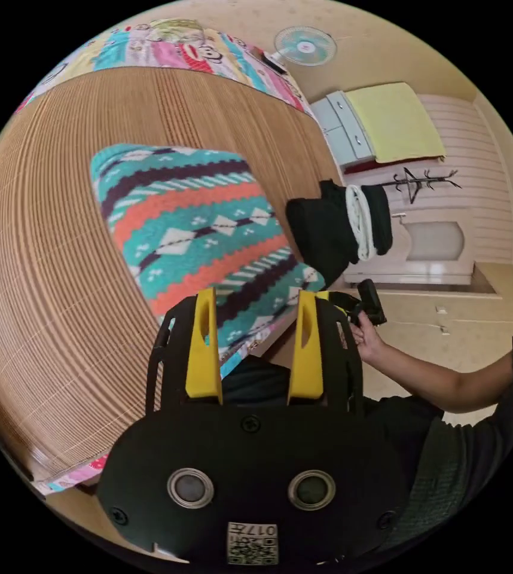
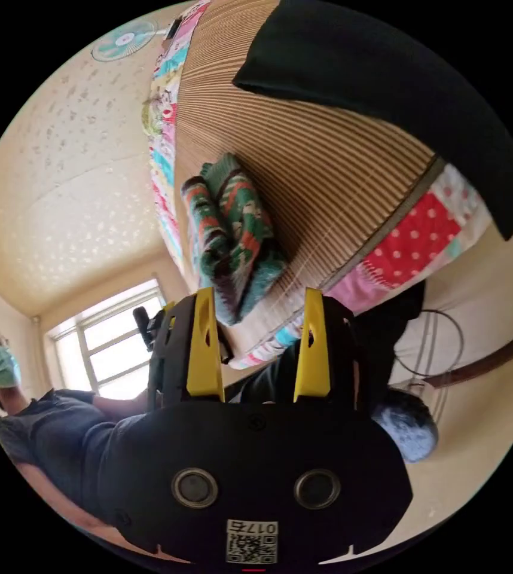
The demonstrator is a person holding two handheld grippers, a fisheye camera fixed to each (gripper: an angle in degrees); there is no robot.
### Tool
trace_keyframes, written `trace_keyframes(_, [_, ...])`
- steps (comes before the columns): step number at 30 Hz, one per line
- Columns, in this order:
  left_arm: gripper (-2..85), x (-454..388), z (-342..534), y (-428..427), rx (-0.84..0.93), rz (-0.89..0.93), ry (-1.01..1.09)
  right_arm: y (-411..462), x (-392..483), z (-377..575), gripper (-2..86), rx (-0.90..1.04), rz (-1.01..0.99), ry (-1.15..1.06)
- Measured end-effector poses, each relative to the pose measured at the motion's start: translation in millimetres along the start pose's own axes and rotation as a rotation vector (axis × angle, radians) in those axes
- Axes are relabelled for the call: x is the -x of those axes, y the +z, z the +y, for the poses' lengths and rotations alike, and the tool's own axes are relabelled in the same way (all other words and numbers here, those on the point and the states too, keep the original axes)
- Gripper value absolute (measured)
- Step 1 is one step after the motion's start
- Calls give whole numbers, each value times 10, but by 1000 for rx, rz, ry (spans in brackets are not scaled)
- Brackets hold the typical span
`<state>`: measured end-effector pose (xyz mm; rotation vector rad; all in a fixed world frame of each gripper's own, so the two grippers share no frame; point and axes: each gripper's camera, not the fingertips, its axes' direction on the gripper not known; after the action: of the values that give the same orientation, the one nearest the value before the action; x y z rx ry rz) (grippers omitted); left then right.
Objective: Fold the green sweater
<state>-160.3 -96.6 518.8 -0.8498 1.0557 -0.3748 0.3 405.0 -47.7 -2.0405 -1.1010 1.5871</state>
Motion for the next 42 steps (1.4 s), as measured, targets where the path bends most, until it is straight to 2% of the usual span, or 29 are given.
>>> trace_keyframes(2, [224, 357, -41, -16, 4, 16, -96, 81, -142, 12, 262, 38, -204, -40])
trace_keyframes(5, [266, 811, -105, 234, 94, 16, -215, 172, -309, 3, 279, 83, -203, -7])
trace_keyframes(7, [273, 1129, -86, 599, 148, 277, -318, 255, -408, -42, 287, 126, -195, 12])
trace_keyframes(9, [263, 1238, -54, 807, 140, 443, -337, 347, -484, -87, 295, 161, -203, 35])
trace_keyframes(13, [249, 1239, 45, 1198, 200, 597, -368, 494, -612, -143, 316, 154, -246, 77])
trace_keyframes(18, [188, 713, 101, 1502, 355, 636, -279, 540, -848, -419, 349, 109, -301, 112])
trace_keyframes(21, [129, 279, 84, 1543, 412, 614, -157, 547, -882, -786, 335, 82, -443, 45])
trace_keyframes(23, [119, 133, -3, 1442, 381, 548, -129, 593, -825, -1079, 262, 125, -500, -10])
trace_keyframes(26, [120, -29, -262, 1163, 324, 502, -55, 606, -375, -1376, 206, 138, -485, -187])
trace_keyframes(30, [112, -538, -554, 687, 303, 397, 213, 472, 265, -1660, 188, 117, -503, -391])
trace_keyframes(33, [121, -926, -578, 553, 342, 259, 372, 117, 618, -1812, 186, 47, -568, -512])
trace_keyframes(36, [135, -1063, -479, 647, 378, 170, 389, -488, 747, -1772, 186, -66, -598, -634])
trace_keyframes(39, [136, -1020, -329, 886, 441, 220, 326, -1164, 546, -1561, 189, -207, -557, -701])
trace_keyframes(41, [135, -1118, -191, 1067, 522, 173, 377, -1639, 115, -1367, 192, -319, -477, -649])
trace_keyframes(42, [135, -1216, -90, 1179, 570, 93, 418, -1743, -28, -1322, 193, -345, -456, -614])
